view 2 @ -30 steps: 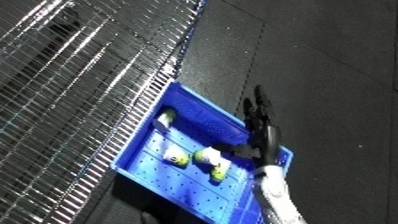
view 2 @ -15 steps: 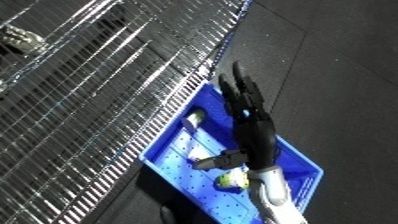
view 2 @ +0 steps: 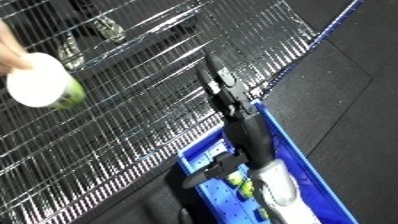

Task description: Pick up the object and place it into the box

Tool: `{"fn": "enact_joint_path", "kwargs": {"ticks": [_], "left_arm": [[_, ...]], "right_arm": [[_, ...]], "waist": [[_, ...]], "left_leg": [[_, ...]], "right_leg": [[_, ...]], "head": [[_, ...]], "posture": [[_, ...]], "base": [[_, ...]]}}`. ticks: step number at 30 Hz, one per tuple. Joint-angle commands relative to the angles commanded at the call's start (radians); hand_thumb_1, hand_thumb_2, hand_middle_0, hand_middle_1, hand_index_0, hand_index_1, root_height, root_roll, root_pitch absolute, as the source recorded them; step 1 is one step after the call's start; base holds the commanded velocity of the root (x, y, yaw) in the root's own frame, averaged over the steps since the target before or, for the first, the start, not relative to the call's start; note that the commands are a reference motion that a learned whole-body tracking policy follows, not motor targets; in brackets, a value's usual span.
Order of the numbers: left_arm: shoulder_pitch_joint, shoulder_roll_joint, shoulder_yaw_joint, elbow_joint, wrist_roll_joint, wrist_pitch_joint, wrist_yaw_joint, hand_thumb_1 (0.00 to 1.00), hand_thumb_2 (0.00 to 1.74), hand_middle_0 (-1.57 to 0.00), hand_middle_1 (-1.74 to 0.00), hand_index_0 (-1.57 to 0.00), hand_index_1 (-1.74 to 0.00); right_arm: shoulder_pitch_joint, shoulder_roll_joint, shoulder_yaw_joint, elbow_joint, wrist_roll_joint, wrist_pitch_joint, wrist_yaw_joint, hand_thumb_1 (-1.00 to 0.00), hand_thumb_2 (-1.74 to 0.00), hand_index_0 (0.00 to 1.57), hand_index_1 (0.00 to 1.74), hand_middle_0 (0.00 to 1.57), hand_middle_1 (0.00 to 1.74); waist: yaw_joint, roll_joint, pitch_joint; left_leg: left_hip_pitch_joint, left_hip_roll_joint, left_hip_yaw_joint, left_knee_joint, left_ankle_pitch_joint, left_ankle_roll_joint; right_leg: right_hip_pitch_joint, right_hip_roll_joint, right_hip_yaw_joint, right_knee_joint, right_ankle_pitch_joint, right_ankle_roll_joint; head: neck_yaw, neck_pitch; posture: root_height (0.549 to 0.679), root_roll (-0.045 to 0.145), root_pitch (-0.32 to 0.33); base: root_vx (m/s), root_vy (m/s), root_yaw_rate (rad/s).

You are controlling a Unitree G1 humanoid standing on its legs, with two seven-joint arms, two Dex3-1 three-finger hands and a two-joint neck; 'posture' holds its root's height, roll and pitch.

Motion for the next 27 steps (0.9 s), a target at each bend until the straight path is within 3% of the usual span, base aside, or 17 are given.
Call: {"fn": "enact_joint_path", "kwargs": {"ticks": [5,12,19,27], "left_arm": [[-0.029,0.005,-0.009,0.023,0.008,0.005,-0.004,1.0,1.74,-1.57,-1.74,-1.57,-1.74],[-0.055,0.016,-0.023,0.037,0.019,0.013,-0.024,1.0,1.74,-1.57,-1.74,-1.57,-1.74],[-0.054,0.021,-0.029,0.037,0.031,0.026,-0.043,1.0,1.74,-1.57,-1.74,-1.57,-1.74],[-0.046,0.027,-0.025,0.024,0.058,0.037,-0.052,1.0,1.74,-1.57,-1.74,-1.57,-1.74]], "right_arm": [[-0.042,0.029,0.045,0.037,-0.003,0.023,0.003,0.0,0.0,0.0,0.0,0.0,0.0],[-0.072,0.062,0.084,0.081,-0.024,0.037,-0.013,0.0,0.0,0.0,0.0,0.0,0.0],[-0.077,0.075,0.098,0.101,-0.053,0.032,-0.05,0.0,0.0,0.0,0.0,0.0,0.0],[-0.088,0.066,0.101,0.12,-0.117,0.016,-0.114,0.0,0.0,0.0,0.0,0.0,0.0]], "waist": [[0.035,-0.014,0.004],[0.071,-0.026,0.018],[0.094,-0.033,0.028],[0.104,-0.031,0.037]], "left_leg": [[-0.007,0.001,-0.022,-0.01,0.018,0.0002],[-0.015,-0.001,-0.039,-0.02,0.036,0.0014],[-0.023,-0.007,-0.049,-0.001,0.029,0.0055],[-0.04,-0.011,-0.048,0.032,0.016,0.0095]], "right_leg": [[0.004,-0.003,-0.021,-0.001,0.005,0.0089],[0.003,-0.0102,-0.048,0.008,0.008,0.0188],[0.004,-0.0242,-0.067,0.024,0.004,0.0212],[-0.008,-0.0323,-0.072,0.051,-0.004,0.0182]], "head": [[-0.091,0.01],[-0.185,0.031],[-0.208,0.028],[-0.2,0.027]], "posture": [[0.654,0.055,0.023],[0.653,0.046,0.021],[0.652,0.045,0.015],[0.649,0.044,0.01]], "base": [[0.0,-0.06,0.192],[0.002,-0.043,0.207],[0.027,-0.016,0.134],[0.03,0.0,0.048]]}}
